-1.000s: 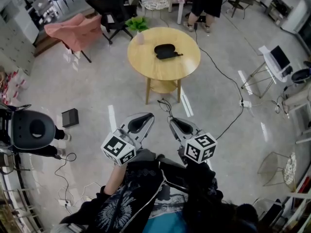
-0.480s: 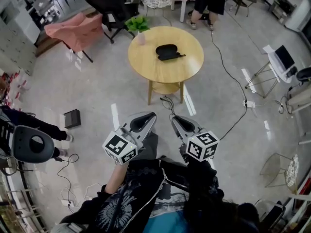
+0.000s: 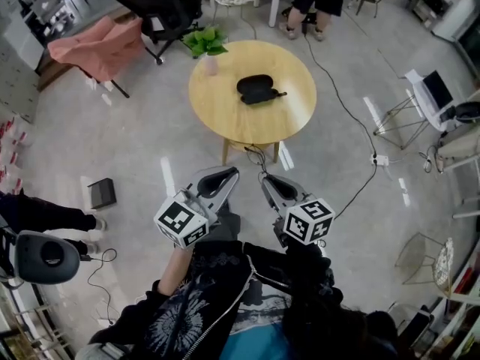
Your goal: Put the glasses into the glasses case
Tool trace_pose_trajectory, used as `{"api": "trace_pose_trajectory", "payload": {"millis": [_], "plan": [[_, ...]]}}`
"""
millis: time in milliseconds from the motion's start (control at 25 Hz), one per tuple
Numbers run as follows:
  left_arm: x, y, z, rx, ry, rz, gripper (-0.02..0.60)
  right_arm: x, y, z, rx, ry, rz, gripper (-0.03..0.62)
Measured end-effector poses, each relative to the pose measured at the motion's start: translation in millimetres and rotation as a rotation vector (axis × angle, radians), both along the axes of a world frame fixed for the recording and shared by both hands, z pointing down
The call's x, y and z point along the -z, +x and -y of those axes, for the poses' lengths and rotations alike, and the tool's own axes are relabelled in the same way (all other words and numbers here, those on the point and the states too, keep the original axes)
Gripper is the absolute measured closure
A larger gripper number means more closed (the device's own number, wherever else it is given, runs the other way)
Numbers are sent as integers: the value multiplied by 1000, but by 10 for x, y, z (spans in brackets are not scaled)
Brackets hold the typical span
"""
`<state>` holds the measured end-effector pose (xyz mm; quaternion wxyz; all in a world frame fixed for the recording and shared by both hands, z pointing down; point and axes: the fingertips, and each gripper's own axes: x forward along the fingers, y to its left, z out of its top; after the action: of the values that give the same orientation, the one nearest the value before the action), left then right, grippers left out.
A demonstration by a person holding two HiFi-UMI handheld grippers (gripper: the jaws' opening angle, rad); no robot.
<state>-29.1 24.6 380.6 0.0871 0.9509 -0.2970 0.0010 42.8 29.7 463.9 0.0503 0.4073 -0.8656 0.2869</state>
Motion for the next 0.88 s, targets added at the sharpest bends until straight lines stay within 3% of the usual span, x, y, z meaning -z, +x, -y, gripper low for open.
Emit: {"api": "trace_pose_trajectory", "payload": {"millis": [440, 880], "plan": [[40, -451, 1142, -88, -14, -32, 555, -14, -543, 1101, -32, -37, -38, 534], [31, -757, 1746, -92, -18, -62, 555, -38, -783, 1616, -50, -55, -77, 534]]}}
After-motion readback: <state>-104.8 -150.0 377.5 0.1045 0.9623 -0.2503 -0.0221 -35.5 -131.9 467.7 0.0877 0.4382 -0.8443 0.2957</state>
